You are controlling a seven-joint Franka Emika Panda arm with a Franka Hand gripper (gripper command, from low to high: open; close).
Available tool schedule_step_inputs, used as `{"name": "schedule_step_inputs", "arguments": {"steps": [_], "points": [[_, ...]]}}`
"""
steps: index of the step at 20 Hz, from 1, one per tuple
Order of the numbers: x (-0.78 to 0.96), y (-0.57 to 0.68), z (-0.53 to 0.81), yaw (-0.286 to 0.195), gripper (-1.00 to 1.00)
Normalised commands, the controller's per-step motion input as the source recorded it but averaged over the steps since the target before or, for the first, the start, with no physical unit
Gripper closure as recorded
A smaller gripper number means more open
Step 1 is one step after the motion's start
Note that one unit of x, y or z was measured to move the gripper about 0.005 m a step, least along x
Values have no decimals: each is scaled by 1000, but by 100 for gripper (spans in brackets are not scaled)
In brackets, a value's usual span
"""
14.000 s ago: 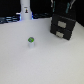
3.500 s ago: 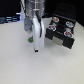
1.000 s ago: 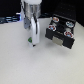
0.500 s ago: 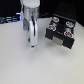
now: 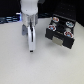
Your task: Open the kcup holder, insert the kcup into the holder, and close the kcup holder
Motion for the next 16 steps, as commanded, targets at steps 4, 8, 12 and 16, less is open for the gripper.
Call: {"name": "schedule_step_inputs", "arguments": {"steps": [4, 8, 12, 16], "points": [[-26, 244, 121, 0, -100], [-42, 159, 64, 0, 100], [74, 176, 494, -2, 100], [176, 386, 842, 18, 100]]}}
